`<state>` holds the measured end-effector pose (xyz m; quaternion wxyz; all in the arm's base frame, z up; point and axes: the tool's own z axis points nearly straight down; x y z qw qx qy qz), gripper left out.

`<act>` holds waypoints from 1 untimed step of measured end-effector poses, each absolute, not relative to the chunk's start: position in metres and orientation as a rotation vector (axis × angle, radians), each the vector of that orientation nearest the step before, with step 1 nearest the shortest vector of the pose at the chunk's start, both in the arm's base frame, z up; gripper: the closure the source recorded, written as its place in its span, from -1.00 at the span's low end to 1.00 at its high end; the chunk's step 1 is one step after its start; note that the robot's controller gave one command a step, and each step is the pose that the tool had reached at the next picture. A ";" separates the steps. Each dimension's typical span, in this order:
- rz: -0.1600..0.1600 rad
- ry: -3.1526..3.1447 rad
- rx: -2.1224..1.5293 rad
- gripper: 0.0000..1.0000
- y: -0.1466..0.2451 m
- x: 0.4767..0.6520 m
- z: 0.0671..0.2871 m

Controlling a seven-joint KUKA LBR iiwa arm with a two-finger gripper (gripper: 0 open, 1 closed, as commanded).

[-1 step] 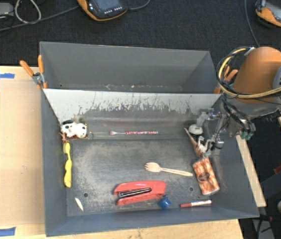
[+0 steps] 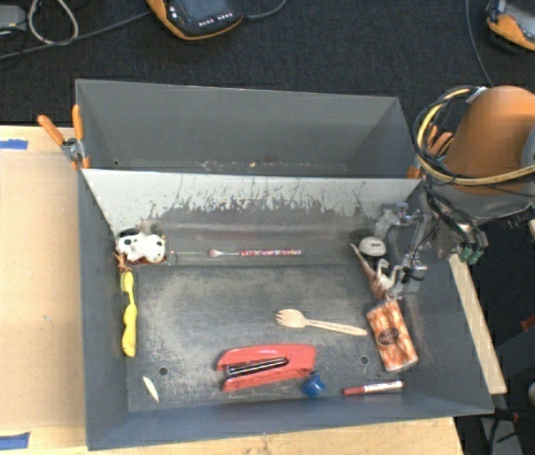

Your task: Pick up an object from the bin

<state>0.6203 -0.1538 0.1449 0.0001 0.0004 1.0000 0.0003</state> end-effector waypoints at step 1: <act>0.002 3.128 -0.280 -1.00 -0.144 0.582 0.095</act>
Offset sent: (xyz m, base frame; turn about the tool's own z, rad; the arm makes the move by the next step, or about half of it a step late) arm -0.0766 0.0122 -0.0749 -0.2416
